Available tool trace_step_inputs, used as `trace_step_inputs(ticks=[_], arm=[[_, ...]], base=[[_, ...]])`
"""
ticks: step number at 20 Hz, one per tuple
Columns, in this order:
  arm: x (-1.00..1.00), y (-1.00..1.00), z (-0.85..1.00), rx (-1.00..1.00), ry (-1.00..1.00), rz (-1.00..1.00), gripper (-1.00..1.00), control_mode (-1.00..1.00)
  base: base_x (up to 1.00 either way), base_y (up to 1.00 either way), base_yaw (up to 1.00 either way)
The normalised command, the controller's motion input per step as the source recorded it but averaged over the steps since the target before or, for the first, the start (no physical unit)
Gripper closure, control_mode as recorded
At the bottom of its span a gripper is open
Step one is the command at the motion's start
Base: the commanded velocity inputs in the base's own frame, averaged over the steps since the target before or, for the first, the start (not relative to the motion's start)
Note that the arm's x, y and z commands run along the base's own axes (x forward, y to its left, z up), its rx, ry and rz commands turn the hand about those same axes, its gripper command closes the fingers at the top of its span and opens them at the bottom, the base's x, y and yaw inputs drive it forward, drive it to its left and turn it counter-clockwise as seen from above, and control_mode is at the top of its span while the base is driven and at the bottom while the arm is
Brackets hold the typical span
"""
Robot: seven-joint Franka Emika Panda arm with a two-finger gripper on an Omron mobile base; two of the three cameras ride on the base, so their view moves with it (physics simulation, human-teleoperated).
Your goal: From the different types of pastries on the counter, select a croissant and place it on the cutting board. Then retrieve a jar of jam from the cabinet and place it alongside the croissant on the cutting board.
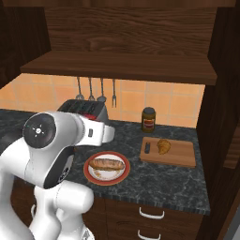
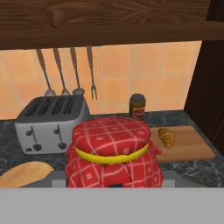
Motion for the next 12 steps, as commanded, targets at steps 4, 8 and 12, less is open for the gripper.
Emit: trace_step_inputs(ticks=[4, 8, 12], arm=[[0.58, 0.00, -0.86, -0.03, -0.10, -0.06, 1.00, -1.00], [0.53, -0.03, -0.89, -0.02, -0.12, -0.06, 1.00, -1.00], [0.36, -0.24, -0.90, 0.00, -0.14, -0.07, 1.00, -1.00]], base=[[0.00, 0.00, 0.00], [0.00, 0.00, 0.00], [0.00, 0.00, 0.00]])
